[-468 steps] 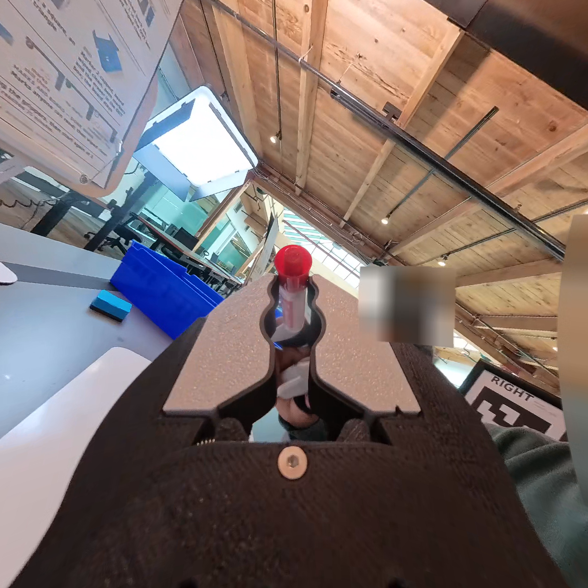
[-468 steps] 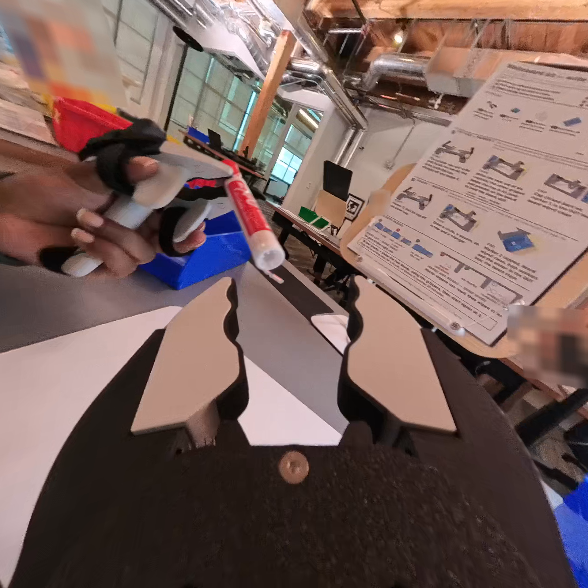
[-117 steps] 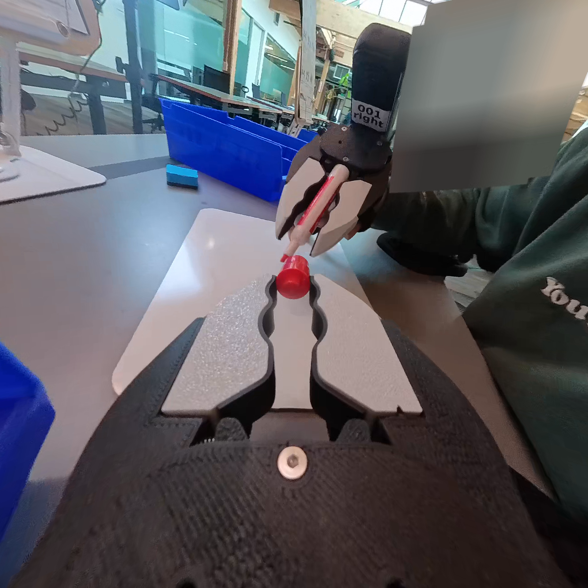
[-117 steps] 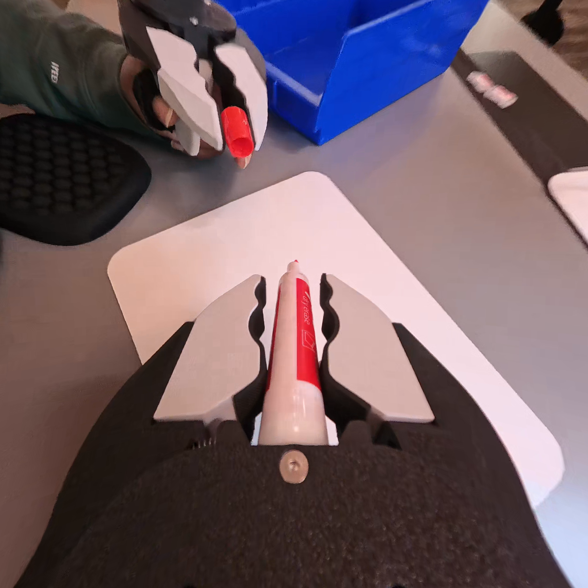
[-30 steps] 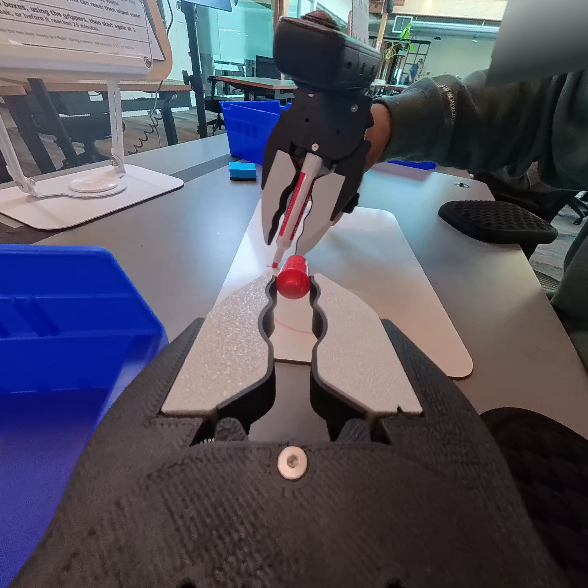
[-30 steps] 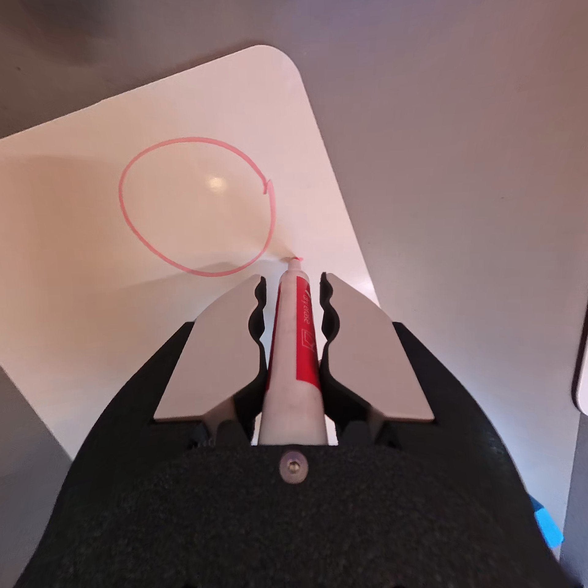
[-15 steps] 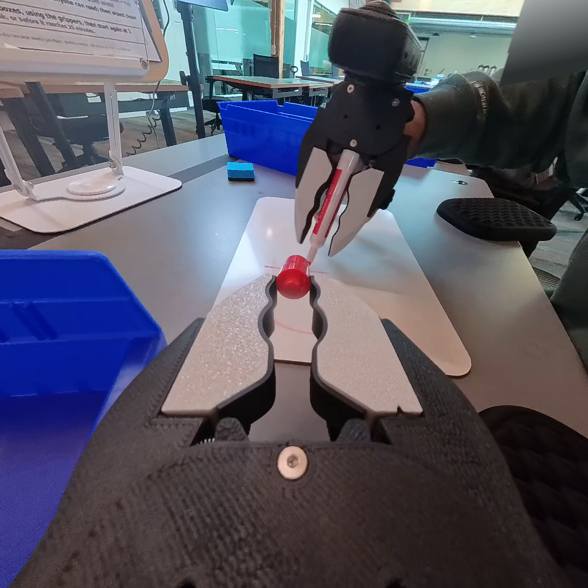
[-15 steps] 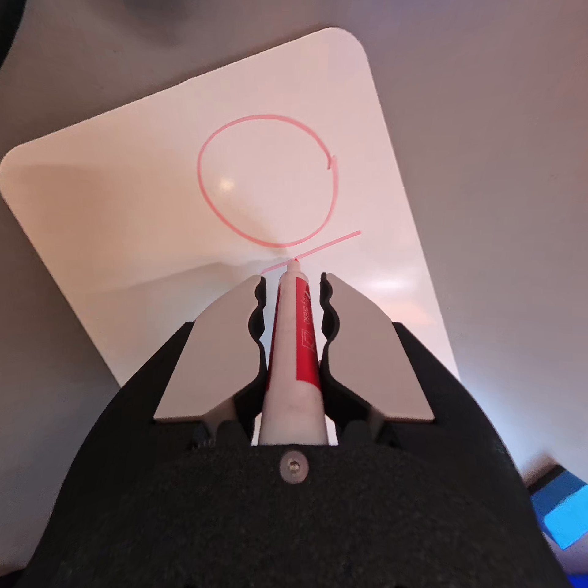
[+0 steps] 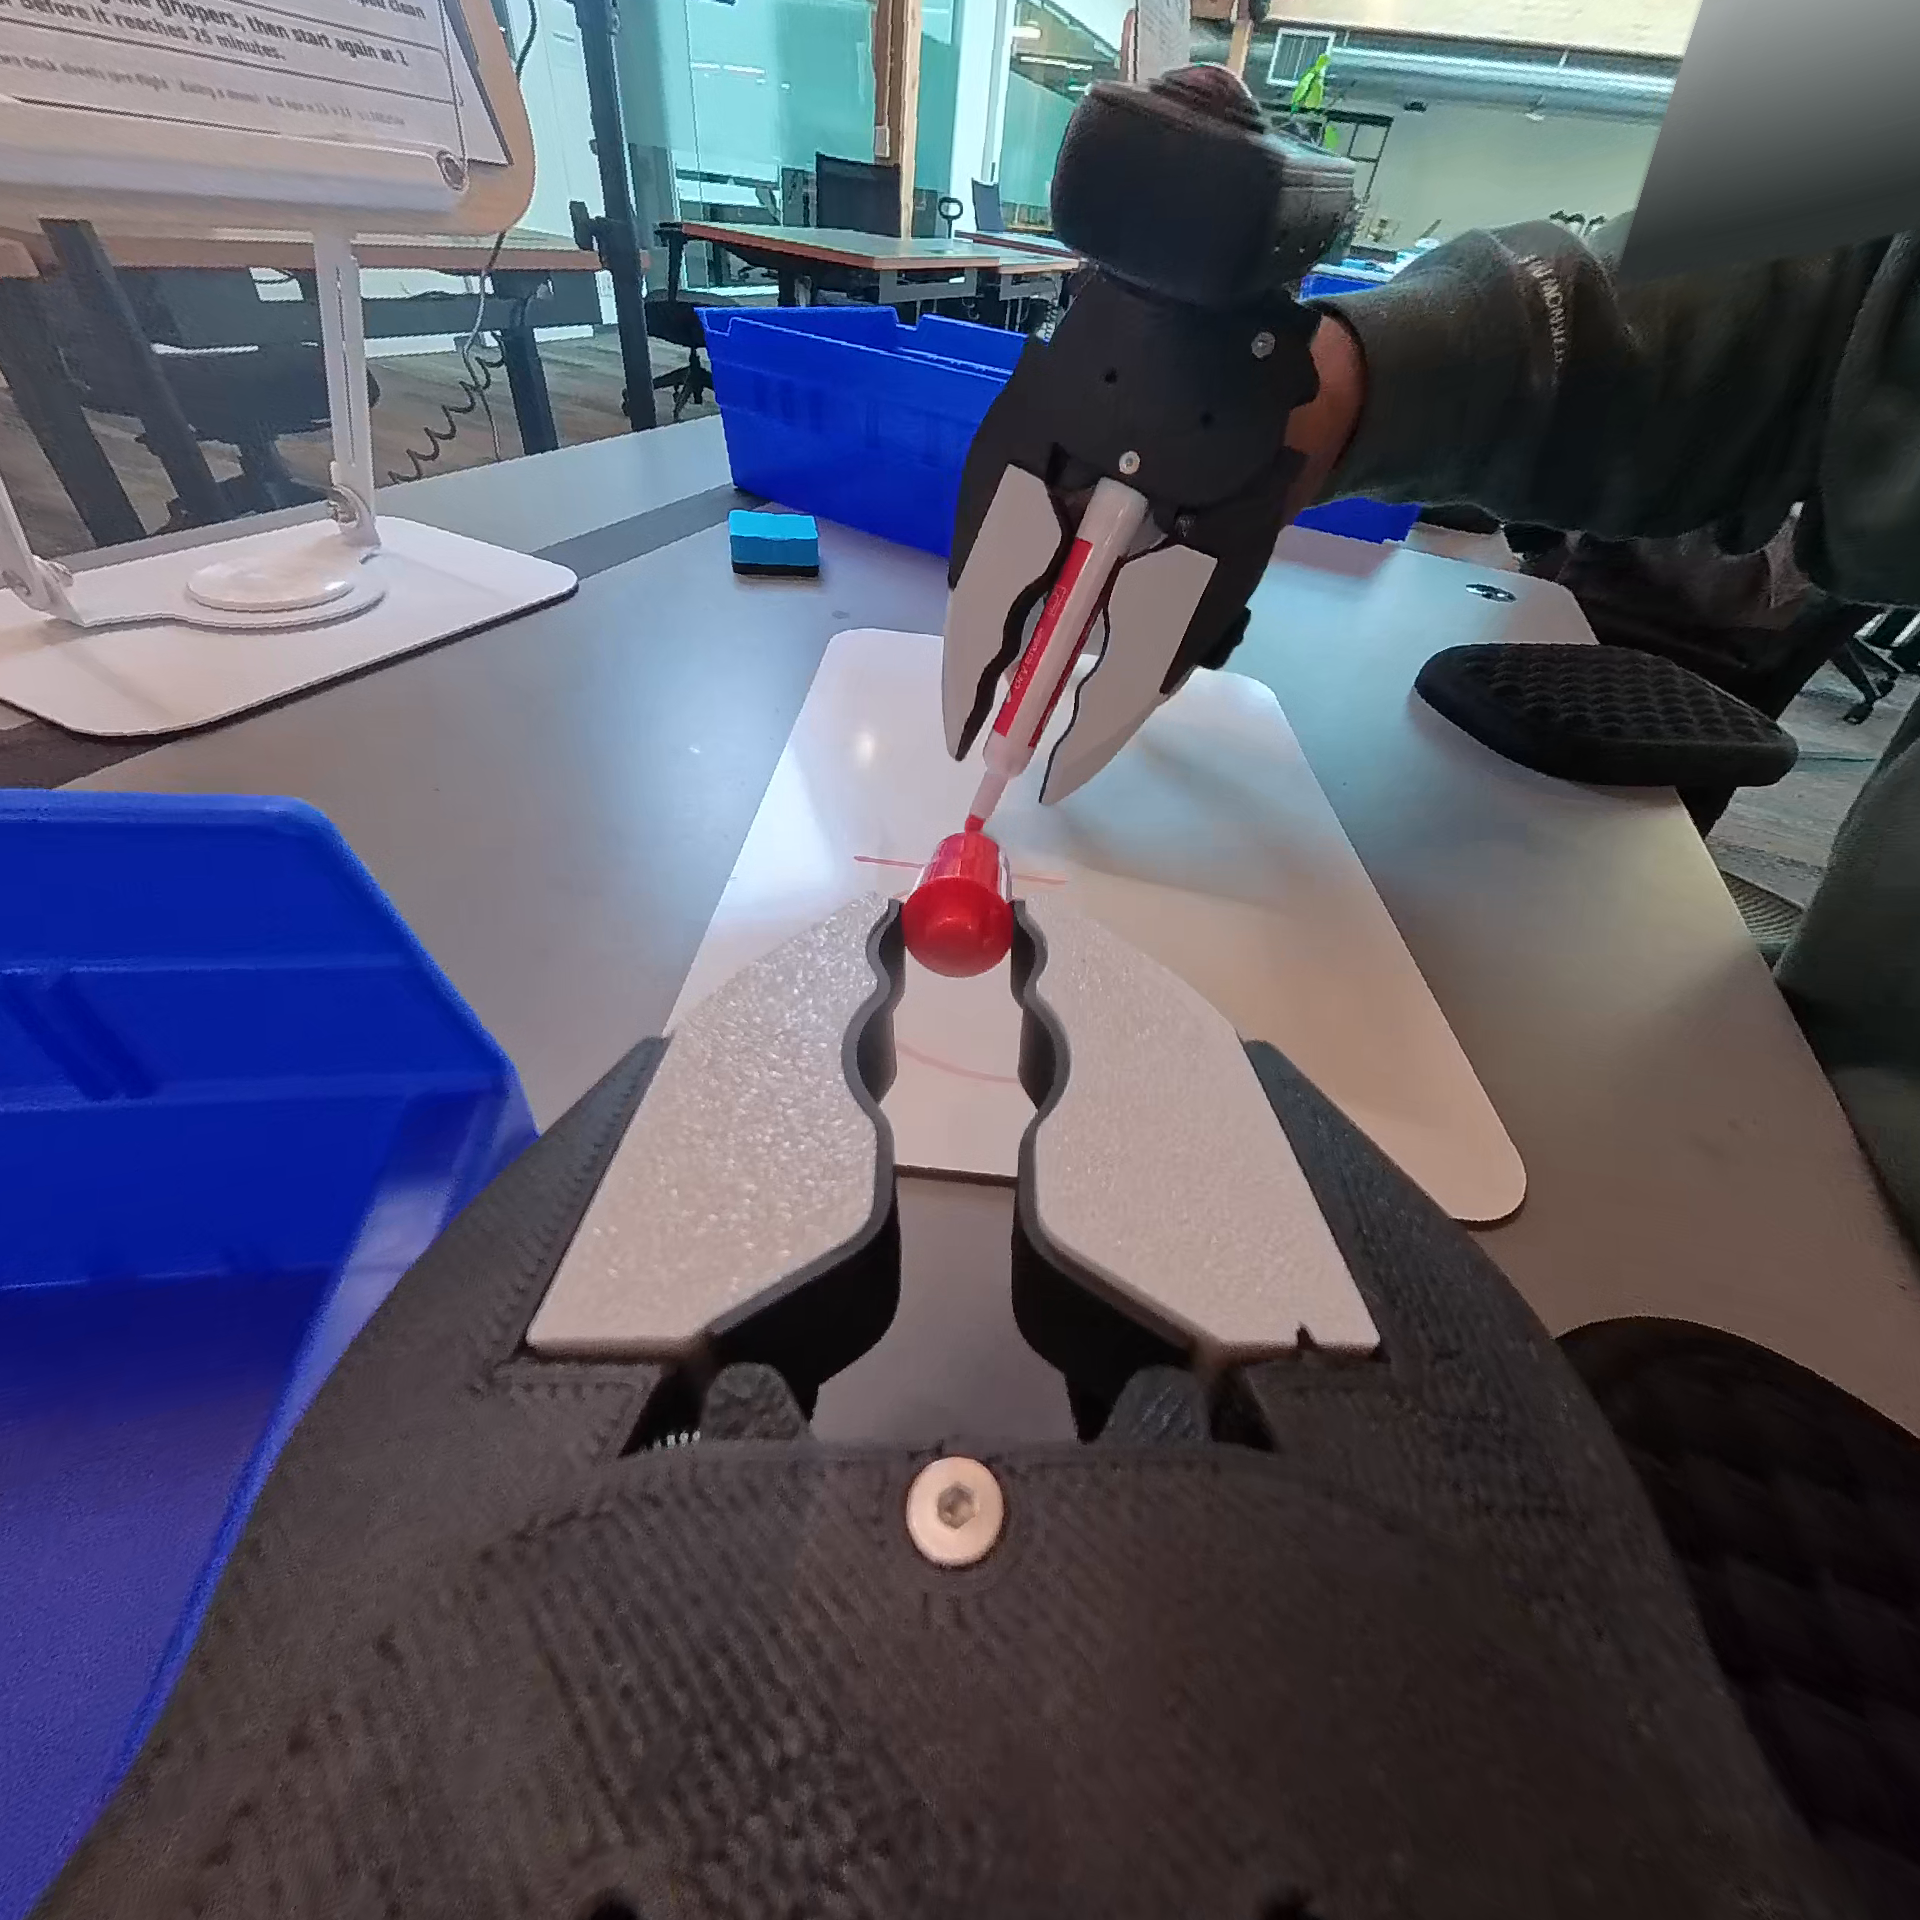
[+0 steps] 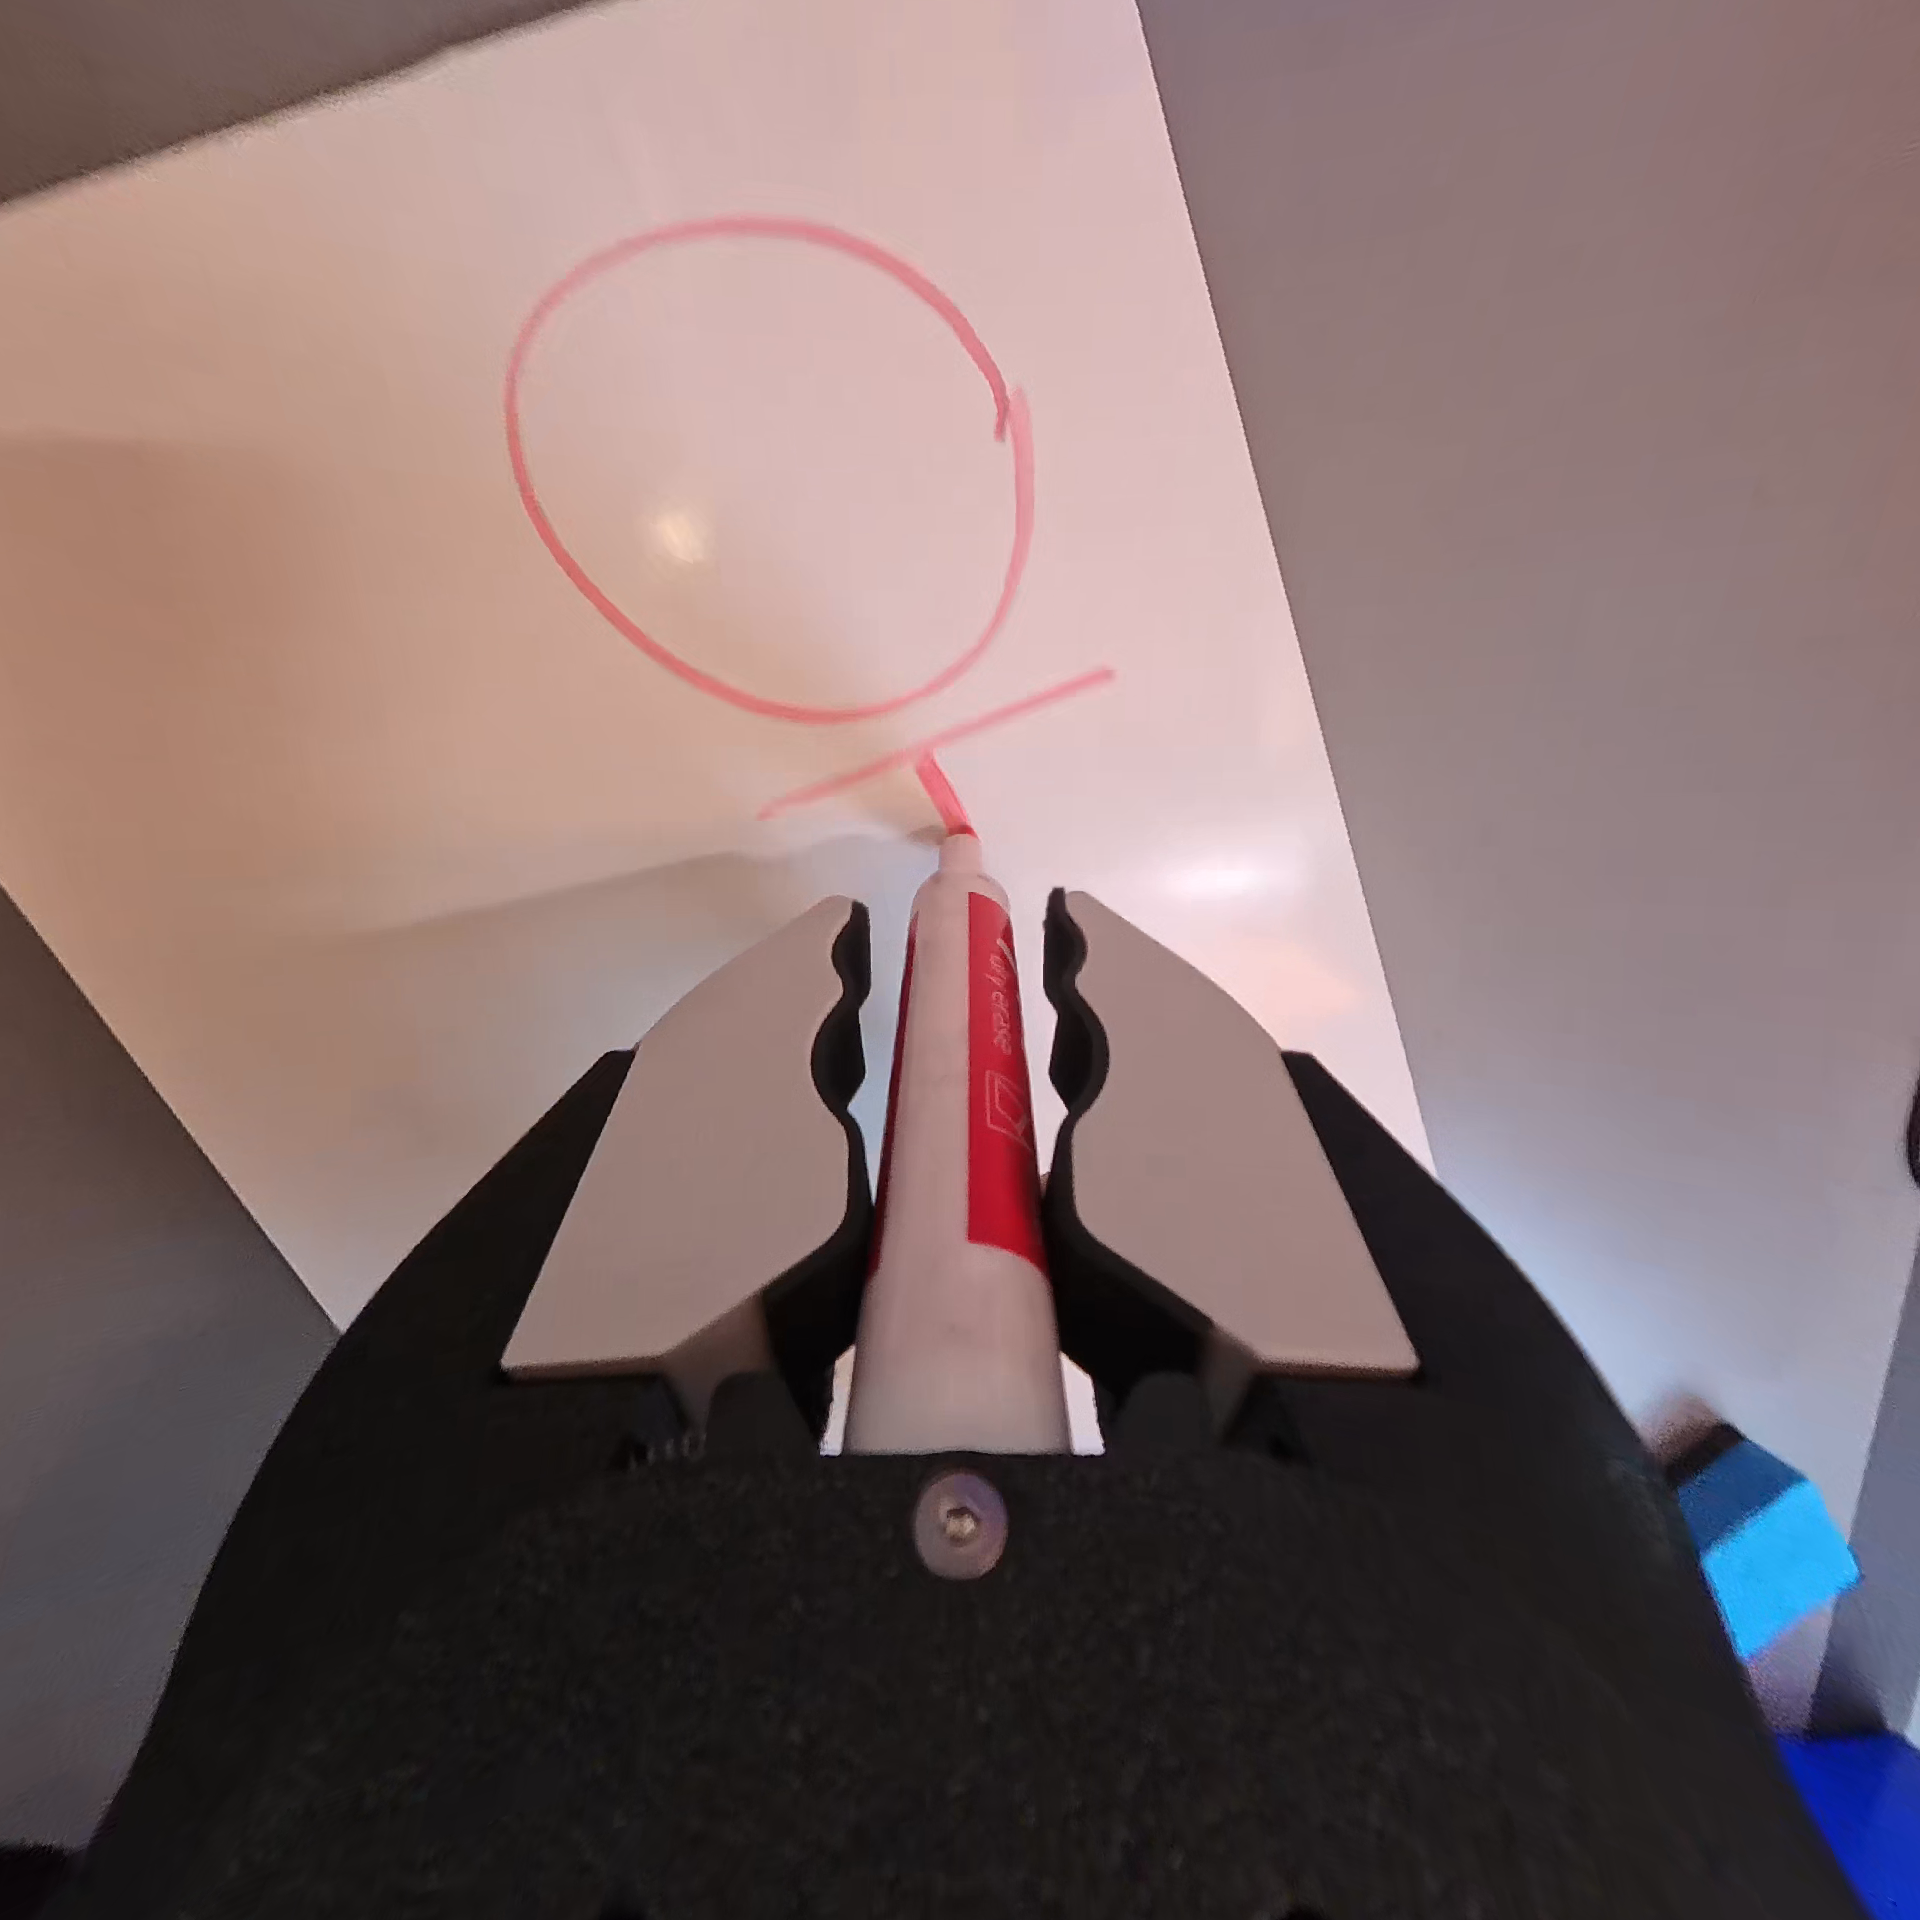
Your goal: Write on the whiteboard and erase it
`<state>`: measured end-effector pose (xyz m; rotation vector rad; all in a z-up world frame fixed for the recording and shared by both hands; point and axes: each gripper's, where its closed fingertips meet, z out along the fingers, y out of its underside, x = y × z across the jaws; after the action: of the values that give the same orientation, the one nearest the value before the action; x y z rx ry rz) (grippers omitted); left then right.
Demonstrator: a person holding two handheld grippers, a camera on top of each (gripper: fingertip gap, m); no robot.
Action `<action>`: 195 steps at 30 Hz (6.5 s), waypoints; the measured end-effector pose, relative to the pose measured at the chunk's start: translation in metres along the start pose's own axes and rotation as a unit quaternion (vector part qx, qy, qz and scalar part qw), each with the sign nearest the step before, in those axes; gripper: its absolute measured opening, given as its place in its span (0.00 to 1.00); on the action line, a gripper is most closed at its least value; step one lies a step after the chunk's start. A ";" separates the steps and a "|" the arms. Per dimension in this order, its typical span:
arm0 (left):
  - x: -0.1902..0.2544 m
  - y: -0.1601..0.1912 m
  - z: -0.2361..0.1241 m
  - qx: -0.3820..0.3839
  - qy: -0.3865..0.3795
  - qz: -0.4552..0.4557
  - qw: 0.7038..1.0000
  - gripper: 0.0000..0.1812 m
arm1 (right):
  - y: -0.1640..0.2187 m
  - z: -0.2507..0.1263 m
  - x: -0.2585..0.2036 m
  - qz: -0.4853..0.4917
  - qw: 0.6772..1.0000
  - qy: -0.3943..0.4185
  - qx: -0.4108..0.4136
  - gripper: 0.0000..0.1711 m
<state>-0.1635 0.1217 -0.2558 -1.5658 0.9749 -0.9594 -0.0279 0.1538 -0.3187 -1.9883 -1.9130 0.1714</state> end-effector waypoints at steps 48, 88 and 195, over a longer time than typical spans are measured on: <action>0.012 0.008 0.005 -0.029 0.022 0.012 0.999 0.11 | 0.000 -0.030 0.009 0.057 0.991 0.038 0.111 0.20; 0.030 0.002 0.047 -0.010 0.002 0.028 1.000 0.11 | 0.059 -0.061 0.008 0.177 0.959 0.072 0.209 0.39; 0.069 0.076 0.043 -0.248 0.063 0.208 0.944 0.10 | -0.013 0.016 0.016 0.028 0.998 -0.056 -0.031 0.29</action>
<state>-0.1084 0.0604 -0.3298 -1.6113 1.6579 -0.5406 -0.0444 0.1728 -0.3260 -2.1146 -1.9553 0.2474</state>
